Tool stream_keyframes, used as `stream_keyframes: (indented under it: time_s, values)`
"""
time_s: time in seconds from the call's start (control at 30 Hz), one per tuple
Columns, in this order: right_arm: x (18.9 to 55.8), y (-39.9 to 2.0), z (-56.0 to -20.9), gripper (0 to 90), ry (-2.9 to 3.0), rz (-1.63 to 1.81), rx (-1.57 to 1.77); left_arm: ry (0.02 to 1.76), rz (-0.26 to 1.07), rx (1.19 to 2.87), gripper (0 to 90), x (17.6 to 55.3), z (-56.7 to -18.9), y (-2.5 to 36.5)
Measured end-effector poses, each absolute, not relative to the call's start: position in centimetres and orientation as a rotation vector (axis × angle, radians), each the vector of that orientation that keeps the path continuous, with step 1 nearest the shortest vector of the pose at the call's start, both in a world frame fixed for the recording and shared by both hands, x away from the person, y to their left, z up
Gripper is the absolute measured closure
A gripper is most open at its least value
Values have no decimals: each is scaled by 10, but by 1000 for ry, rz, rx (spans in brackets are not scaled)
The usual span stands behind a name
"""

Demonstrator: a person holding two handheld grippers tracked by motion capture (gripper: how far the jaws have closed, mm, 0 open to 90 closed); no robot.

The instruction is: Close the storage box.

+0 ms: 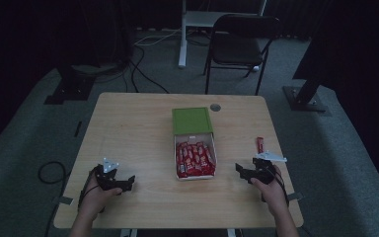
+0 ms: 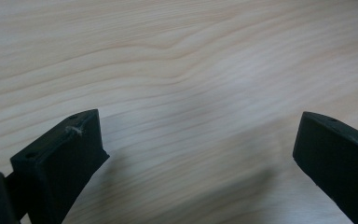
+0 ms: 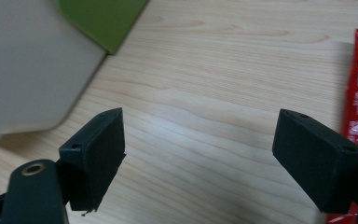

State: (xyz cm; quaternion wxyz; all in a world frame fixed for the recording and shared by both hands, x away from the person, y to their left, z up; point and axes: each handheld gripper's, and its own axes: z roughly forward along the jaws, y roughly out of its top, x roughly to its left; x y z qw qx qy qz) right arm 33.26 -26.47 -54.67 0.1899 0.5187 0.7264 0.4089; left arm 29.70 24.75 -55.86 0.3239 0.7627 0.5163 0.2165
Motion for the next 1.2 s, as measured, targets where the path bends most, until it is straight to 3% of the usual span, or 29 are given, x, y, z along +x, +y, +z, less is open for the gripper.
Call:
stream_keyframes:
  time_s: [0.47, 1.2]
  values:
    - [315, -243, -525, 164, 2122, 1239, 1335, 1109, 525, 2051, 23, 294, -531, 198]
    - [315, -205, -503, 166, 2202, 1331, 1209, 898, 463, 2002, 23, 295, -505, 152]
